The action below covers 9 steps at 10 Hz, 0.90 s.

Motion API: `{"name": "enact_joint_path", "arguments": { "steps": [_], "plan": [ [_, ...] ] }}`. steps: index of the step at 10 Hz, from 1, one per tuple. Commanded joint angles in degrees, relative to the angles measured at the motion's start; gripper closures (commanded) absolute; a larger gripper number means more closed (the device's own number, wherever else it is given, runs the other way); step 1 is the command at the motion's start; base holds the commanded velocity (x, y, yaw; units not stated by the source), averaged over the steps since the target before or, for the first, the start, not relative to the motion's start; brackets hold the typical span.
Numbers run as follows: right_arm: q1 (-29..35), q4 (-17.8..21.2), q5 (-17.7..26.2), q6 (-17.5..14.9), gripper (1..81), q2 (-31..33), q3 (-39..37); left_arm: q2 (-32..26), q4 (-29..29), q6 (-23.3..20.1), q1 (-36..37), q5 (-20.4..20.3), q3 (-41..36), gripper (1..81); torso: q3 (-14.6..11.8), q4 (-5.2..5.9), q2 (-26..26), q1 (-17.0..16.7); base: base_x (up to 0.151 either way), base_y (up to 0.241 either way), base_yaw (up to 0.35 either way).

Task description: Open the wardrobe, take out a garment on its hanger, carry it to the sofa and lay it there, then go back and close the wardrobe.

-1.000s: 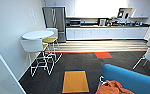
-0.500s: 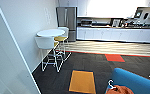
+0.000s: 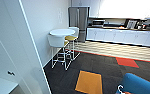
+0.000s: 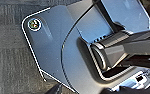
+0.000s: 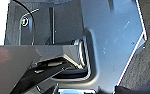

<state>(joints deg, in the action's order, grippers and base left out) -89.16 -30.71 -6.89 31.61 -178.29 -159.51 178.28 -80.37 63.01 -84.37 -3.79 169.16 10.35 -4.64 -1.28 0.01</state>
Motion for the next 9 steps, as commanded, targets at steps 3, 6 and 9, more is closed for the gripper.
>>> {"name": "enact_joint_path", "arguments": {
  "steps": [3, 6, 9],
  "plan": [
    [1.0, -0.6, 2.8, -0.1, 1.0, 0.1, 0.0, 0.4, -0.5, -0.1, 1.7, 2.9, -0.3, 1.0, 0.0, 0.0, 0.0, 0.0, 0.0, 0.0, 0.307],
    [0.3, -0.6, 2.8, -0.1, 1.0, 0.2, -0.3, 0.4, -0.4, -0.2, 1.8, 2.9, -0.8, 1.0, 0.0, 0.0, 0.0, 0.0, 0.0, 0.0, 0.307],
    [0.8, -0.5, 2.8, -0.1, 1.0, 0.3, -0.3, 0.4, -0.4, -0.3, 2.2, 2.9, -0.8, 1.0, 0.0, 0.0, 0.0, 0.0, 0.0, 0.0, 0.307]
  ]
}}
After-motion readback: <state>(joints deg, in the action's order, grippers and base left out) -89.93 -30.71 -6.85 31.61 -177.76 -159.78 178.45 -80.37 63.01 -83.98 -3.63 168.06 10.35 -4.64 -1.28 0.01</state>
